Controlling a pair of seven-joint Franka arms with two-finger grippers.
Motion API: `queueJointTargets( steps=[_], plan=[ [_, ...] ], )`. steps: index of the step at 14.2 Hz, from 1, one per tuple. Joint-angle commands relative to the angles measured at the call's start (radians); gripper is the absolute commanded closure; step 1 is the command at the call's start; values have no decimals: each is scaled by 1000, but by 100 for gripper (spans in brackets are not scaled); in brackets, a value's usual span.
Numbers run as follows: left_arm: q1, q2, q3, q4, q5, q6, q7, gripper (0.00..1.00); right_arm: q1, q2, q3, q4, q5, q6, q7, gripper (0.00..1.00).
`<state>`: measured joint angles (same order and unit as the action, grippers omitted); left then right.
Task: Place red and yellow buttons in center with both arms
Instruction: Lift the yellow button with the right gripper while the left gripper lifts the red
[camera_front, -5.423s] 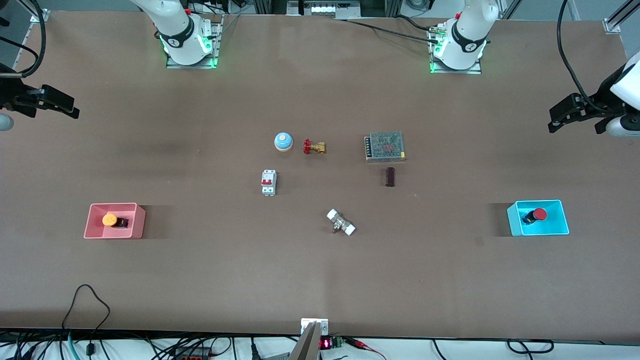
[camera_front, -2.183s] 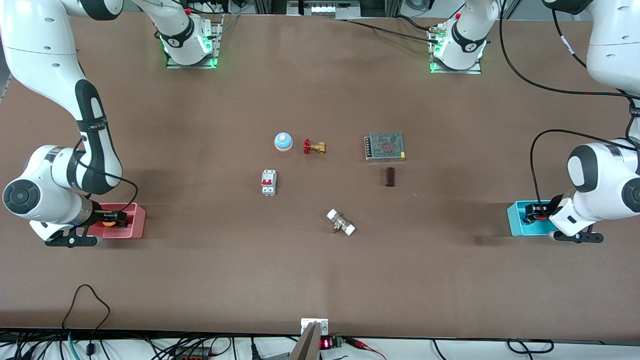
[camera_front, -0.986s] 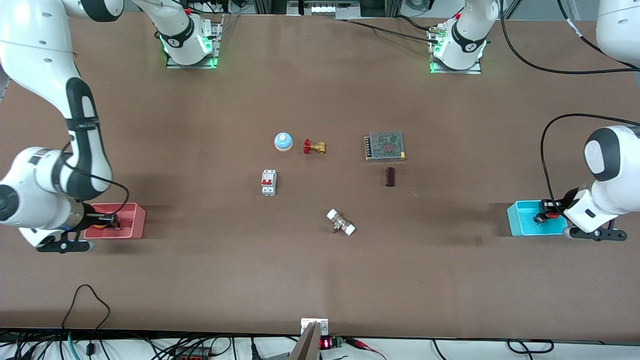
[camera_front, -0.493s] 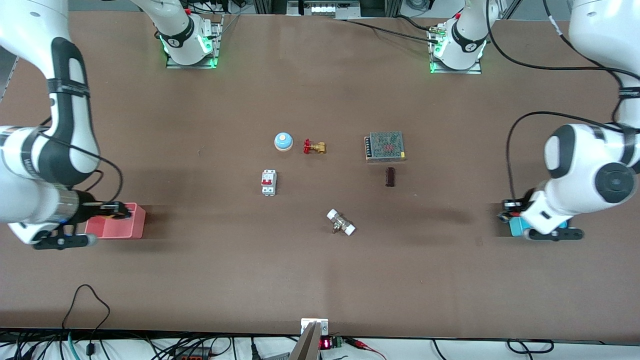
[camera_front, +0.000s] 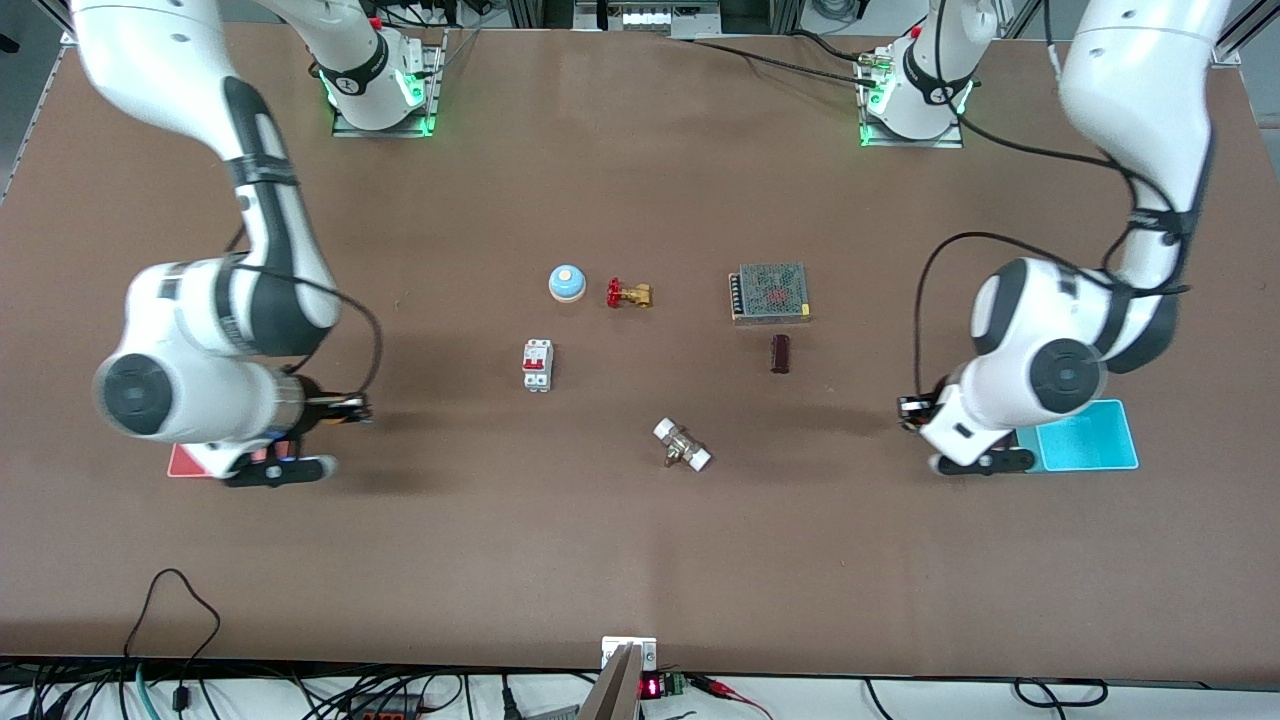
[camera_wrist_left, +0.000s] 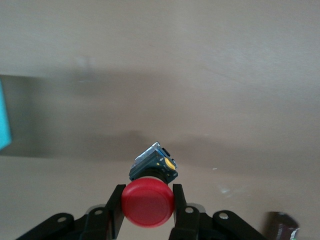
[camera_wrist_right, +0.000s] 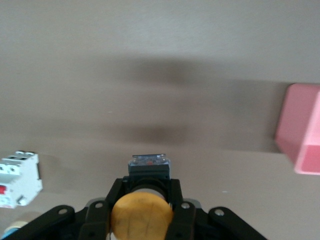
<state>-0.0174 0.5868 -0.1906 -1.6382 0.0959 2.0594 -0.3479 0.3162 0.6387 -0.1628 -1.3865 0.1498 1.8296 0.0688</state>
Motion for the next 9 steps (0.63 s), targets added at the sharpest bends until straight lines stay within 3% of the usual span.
queueJointTargets(
  steps=[1,7,8,9],
  plan=[
    [-35,22,3,3,-24,33,-63,74,79,-14,-9,-66,13,49,81,93],
    [-87,70,2,1,-31,97,-141,73,182,-5,-7,-224,13,267,241,93],
    [-87,71,2,1,-33,97,-144,69,194,1,-7,-232,13,281,261,93],
    [-85,71,2,4,-33,97,-141,53,204,9,-7,-232,13,283,281,93]
  ],
)
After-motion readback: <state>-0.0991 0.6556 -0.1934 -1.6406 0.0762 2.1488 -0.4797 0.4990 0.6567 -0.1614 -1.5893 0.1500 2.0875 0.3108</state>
